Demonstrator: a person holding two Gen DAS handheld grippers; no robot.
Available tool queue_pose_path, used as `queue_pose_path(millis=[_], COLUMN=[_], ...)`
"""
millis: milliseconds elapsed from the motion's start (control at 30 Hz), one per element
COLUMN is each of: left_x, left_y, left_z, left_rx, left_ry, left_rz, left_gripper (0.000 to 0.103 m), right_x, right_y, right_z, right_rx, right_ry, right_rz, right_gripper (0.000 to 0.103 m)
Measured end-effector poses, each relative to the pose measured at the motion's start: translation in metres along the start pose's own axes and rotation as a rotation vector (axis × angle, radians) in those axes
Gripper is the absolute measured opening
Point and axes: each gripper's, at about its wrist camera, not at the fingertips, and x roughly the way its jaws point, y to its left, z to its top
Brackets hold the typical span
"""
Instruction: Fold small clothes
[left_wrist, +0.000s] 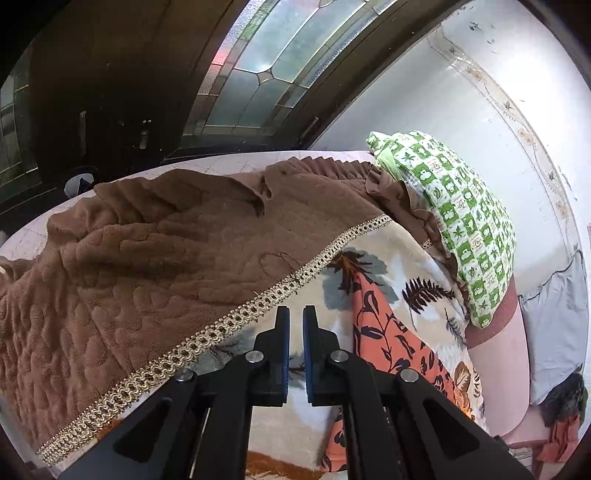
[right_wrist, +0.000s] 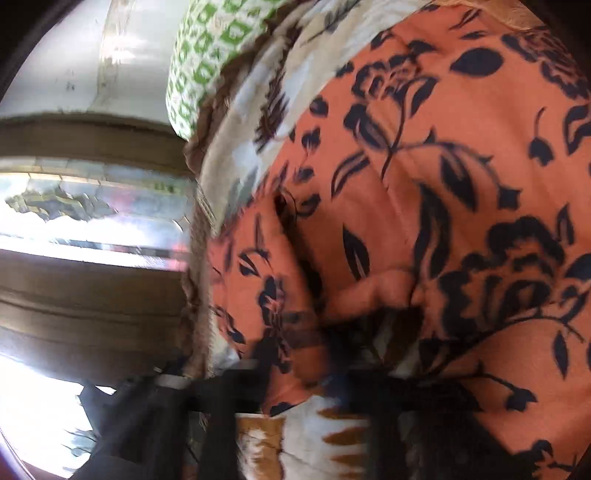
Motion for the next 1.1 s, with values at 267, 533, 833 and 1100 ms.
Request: queue_pose_path(millis=[267,533,833,1100], left_x=[0.005,0.024,0.054,0.063], left_y=[-0.012,-0.068,-0.148,-0.214], left_z=[-0.006,-0.035,-0.096,-0.149], left_rx=[0.05,0.218,0.448,0.59], left_ry=[0.014,0.064,0.132,0.165], left_rz=[0.024,0.002,-0.037,-0.14], left_gripper=[0.005,0.006,0.015,0.017], right_x=[-0.087,-0.248,-0.36,-0.382], right_y=[0.049,0.014,-0.093,-0.175], right_z=[-0.009,0.04,0.108,0.136], right_rx=[-0.262,-0.279,-0.108,-0.036], right_ry=[-0.255,-0.636,-0.785,-0.62], right_rz=[-0.018,-0.186,-0.441,-0.457], right_gripper=[0.008,0.008,0.008,0.01])
